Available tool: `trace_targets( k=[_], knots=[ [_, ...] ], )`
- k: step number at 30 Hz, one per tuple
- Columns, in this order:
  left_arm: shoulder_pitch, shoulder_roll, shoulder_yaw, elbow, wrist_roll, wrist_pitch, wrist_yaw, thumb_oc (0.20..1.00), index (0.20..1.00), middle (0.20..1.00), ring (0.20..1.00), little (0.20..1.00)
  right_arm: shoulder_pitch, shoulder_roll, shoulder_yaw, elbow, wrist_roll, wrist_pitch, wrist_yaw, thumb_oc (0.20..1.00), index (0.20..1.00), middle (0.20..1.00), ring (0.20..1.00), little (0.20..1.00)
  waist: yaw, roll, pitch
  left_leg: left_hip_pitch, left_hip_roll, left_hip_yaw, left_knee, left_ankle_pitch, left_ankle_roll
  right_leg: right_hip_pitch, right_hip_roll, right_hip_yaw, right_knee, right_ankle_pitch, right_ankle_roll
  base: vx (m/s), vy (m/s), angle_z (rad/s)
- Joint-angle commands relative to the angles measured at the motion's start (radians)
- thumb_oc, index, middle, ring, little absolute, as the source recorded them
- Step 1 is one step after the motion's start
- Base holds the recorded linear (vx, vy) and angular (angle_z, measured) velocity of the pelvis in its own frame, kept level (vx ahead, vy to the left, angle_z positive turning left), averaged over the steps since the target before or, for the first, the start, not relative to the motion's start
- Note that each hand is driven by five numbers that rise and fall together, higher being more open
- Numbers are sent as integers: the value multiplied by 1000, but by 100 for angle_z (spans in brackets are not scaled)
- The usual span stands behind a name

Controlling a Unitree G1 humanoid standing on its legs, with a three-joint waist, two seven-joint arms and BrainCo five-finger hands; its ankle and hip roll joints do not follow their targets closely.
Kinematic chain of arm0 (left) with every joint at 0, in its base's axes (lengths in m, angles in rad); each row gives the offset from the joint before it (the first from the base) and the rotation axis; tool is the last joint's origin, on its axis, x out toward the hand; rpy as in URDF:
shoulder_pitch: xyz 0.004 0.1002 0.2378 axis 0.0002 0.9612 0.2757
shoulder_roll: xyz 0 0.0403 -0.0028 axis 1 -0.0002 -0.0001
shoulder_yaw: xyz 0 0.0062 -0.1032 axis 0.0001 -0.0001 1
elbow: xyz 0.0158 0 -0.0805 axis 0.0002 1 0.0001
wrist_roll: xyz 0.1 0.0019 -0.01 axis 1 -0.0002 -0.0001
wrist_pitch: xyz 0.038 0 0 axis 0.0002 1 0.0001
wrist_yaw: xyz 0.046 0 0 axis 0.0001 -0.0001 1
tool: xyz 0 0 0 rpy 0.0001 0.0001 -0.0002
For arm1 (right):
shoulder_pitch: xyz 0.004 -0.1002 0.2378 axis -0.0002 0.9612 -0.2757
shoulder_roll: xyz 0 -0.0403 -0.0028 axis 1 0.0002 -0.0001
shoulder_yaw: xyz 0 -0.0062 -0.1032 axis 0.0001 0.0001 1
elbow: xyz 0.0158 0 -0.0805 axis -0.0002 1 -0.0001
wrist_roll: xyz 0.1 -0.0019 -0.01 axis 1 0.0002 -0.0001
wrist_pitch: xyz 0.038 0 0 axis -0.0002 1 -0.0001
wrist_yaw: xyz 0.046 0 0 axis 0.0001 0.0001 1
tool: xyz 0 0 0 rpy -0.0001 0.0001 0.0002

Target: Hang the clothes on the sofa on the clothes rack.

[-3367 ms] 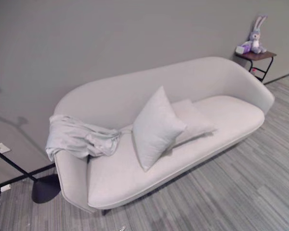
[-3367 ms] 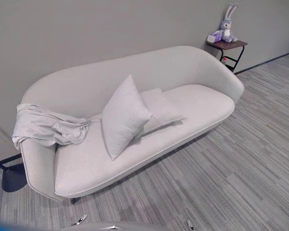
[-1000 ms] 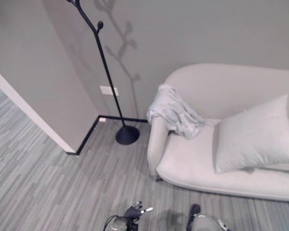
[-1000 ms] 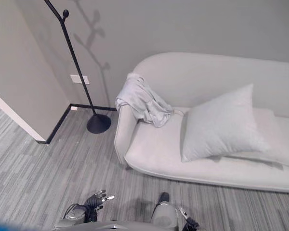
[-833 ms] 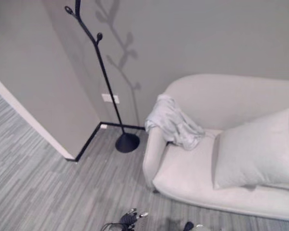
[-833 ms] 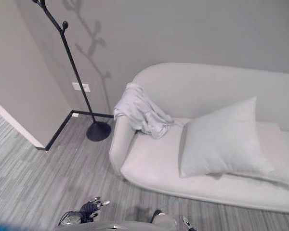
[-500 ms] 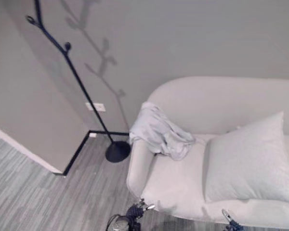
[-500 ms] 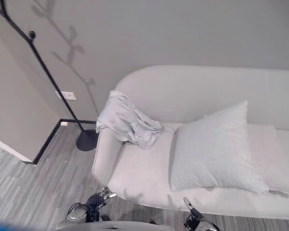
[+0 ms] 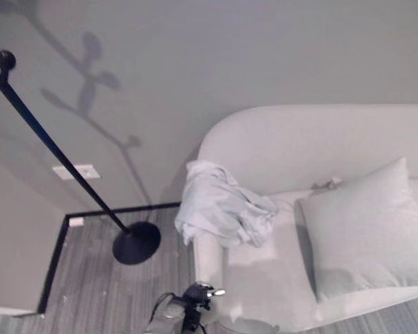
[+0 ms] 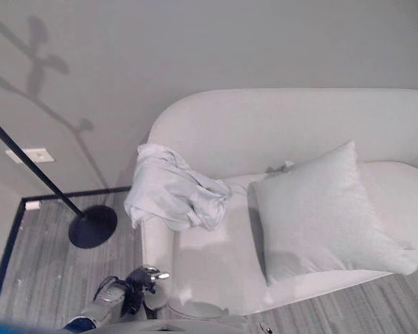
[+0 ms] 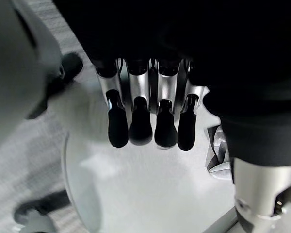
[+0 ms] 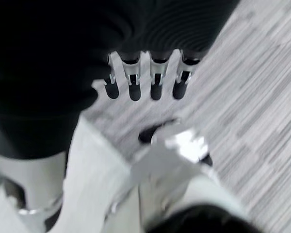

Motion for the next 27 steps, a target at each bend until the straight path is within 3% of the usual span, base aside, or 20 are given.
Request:
trace_targets(
  k=[1,3,6,8,9,11,15,17,20,23,27],
  knots=[
    [31,20,53,-20,44,-31,45,1000,1000,1000,1000,1000,-30,-84,63,-256,-108,-57,-91,1000,1000,1000,1000,1000,-17,60,-37,-38,90,-42,-56,104,-53,-92,-37,-5,172,45,9,170,487,-46],
    [63,27,125,-8,27,-27,81,1000,1000,1000,1000,1000,-29,-131,99,-516,-247,-57,-145,1000,1000,1000,1000,1000,-17,64,-28,22,56,18,-94,65,-29,-138,-98,-89,263,51,6,127,445,-66],
    [81,11,183,29,-18,-23,97,1000,1000,1000,1000,1000,-16,-192,86,-804,-345,-54,-200,1000,1000,1000,1000,1000,-25,52,-5,75,6,47,-132,46,-13,-204,-74,-166,245,14,5,37,279,-62],
    [92,9,217,38,-39,-33,102,1000,1000,1000,1000,1000,-16,-224,78,-955,-463,-80,-231,1000,1000,1000,1000,1000,13,38,4,85,4,88,-111,17,-8,-152,-105,-344,144,-5,11,-39,91,-67],
    [93,3,223,47,-44,-35,105,1000,1000,1000,1000,1000,-29,-239,87,-962,-510,-82,-243,1000,1000,1000,1000,1000,26,30,3,89,6,108,-105,14,-8,-136,-118,-387,114,18,26,-28,-29,-94],
    [86,-9,261,78,-59,-40,118,1000,1000,1000,1000,1000,-80,-276,114,-1053,-632,-67,-263,1000,1000,1000,1000,1000,44,11,-3,96,8,123,-115,21,-14,-125,-95,-381,38,51,43,-6,-75,-36],
    [93,-28,350,108,-135,-64,130,1000,1000,1000,1000,1000,-111,-344,155,-1184,-721,-121,-230,1000,1000,1000,1000,1000,75,-3,-21,81,18,134,-135,38,-25,-86,-58,-389,-69,82,63,26,-58,-10],
    [93,-27,357,141,-121,-75,124,1000,1000,1000,1000,1000,-140,-368,211,-1180,-732,-161,-190,1000,1000,1000,1000,1000,94,-11,-22,69,21,127,-142,48,-30,-77,-43,-400,-87,81,62,12,-44,-1],
    [84,-20,362,173,-92,-100,123,1000,1000,1000,1000,1000,-203,-419,302,-1130,-882,-191,-215,1000,1000,1000,1000,1000,118,-13,-20,47,26,112,-143,51,-36,-72,-30,-414,-109,76,62,17,-30,17],
    [83,-16,365,175,-94,-114,123,1000,1000,1000,1000,1000,-252,-416,359,-1081,-920,-205,-234,1000,1000,1000,1000,1000,127,-12,-14,26,31,101,-129,51,-38,-78,-26,-418,-108,72,60,6,-23,21],
    [86,8,369,157,-146,-150,137,1000,1000,1000,1000,1000,-407,-435,552,-1010,-1047,-237,-256,1000,1000,1000,1000,1000,195,-11,37,-59,48,73,-68,51,-48,-106,-25,-422,-99,61,52,-20,-40,12]
  ],
)
